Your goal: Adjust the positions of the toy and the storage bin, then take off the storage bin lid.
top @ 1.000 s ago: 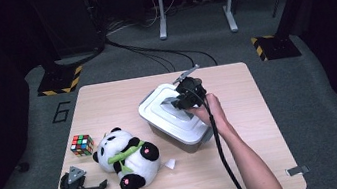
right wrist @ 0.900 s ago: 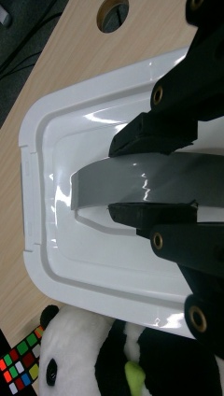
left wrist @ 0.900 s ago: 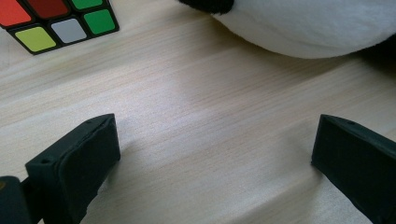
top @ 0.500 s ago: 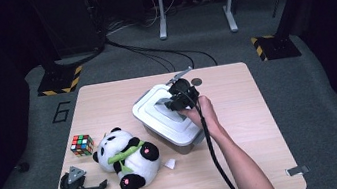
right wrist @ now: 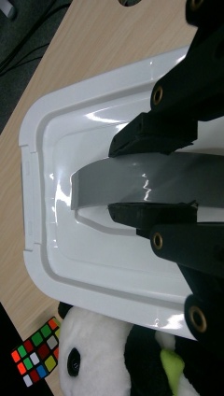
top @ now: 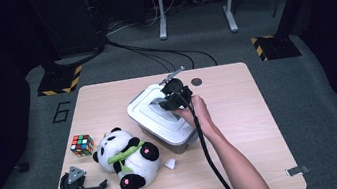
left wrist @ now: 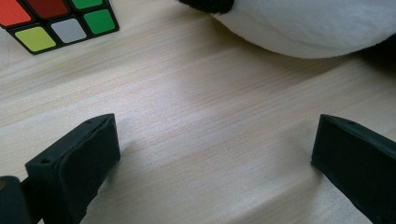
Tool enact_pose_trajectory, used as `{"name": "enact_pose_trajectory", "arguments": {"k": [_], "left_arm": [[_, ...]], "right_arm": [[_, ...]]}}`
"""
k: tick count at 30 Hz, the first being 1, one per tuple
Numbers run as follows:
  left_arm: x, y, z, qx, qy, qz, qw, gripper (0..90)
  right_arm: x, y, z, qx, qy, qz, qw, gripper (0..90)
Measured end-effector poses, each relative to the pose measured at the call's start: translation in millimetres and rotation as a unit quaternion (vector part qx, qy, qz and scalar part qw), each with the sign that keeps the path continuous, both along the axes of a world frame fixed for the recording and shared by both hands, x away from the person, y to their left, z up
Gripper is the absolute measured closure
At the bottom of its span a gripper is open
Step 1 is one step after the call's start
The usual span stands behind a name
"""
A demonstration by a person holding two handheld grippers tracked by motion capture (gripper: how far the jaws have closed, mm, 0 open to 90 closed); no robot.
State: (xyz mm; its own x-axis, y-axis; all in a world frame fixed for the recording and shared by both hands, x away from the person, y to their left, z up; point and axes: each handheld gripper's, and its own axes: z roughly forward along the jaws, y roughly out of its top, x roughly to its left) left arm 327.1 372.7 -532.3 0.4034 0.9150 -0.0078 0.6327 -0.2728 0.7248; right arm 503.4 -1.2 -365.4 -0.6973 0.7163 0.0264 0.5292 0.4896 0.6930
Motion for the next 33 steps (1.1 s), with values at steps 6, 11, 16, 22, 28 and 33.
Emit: {"name": "enact_pose_trajectory", "arguments": {"k": [6,11,16,22,28,33], "left_arm": [[-0.3,0.3,0.7,0.0,0.004,-0.002,1.0,0.9],[-0.2,0.4,0.8,0.001,0.004,-0.003,1.0,1.0],[-0.3,0.3,0.8,0.001,0.004,-0.003,1.0,1.0],[-0.3,0.3,0.7,0.0,0.004,-0.002,1.0,1.0],[-0.2,0.4,0.8,0.0,0.004,-0.003,1.0,1.0],[-0.2,0.4,0.8,0.0,0.004,-0.003,1.0,1.0]], "right_arm": [[-0.1,-0.2,0.1,-0.002,-0.003,0.003,1.0,67.1],[-1.1,2.0,1.9,-0.014,-0.008,0.005,0.9999,67.1],[-2.2,1.5,5.2,-0.014,-0.016,0.007,0.9998,67.1],[-5.3,-1.1,14.3,-0.012,-0.022,0.008,0.9996,67.1],[-11.8,-6.8,27.3,-0.014,-0.033,0.009,0.9993,67.1],[-14.6,-10.6,34.7,-0.013,-0.041,0.009,0.999,67.1]]}}
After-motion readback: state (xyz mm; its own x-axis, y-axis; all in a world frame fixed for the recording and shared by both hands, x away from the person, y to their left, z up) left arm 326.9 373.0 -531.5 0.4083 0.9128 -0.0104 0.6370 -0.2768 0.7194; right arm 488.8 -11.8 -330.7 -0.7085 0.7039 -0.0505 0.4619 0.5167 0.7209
